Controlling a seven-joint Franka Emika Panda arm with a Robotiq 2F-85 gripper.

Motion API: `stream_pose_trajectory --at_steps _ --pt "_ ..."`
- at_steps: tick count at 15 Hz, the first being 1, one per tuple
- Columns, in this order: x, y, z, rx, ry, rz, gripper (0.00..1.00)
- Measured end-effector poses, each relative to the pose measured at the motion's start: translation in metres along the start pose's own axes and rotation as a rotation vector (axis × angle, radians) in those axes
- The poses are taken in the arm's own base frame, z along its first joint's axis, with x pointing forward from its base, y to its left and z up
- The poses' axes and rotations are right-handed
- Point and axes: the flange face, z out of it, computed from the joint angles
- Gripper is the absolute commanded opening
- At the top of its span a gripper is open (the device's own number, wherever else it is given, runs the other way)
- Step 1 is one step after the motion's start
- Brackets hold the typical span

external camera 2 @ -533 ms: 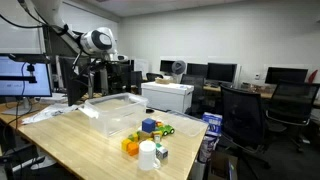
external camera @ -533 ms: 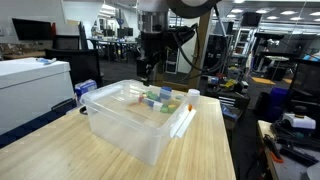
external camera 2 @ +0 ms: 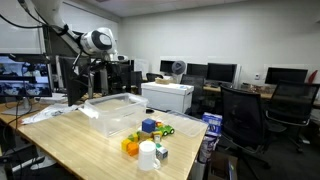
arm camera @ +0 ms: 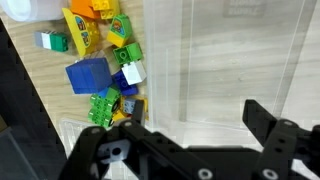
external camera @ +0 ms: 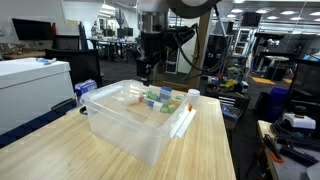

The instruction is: Put the blue toy block in the transparent box, then put white and the yellow object in the box, then put the wooden toy block in the box

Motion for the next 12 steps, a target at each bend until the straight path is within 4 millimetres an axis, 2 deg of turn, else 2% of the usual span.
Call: stream_pose_trajectory --at_steps 3,5,6,7,10,12 --pt "0.0 0.0 0.0 0.001 0.003 -0.004 1.0" --pt "0.006 0.01 -0.002 0.03 0.001 0.006 1.0" --pt "0.018 0.045 0.0 0.095 -0.017 0.062 1.0" --pt "0.021 0.059 0.002 0.115 -0.024 0.075 1.0" --pt "0.031 0.14 0.018 0.179 -0.051 0.131 1.0" --pt "0.032 0.18 0.031 0.198 -0.069 0.118 1.0"
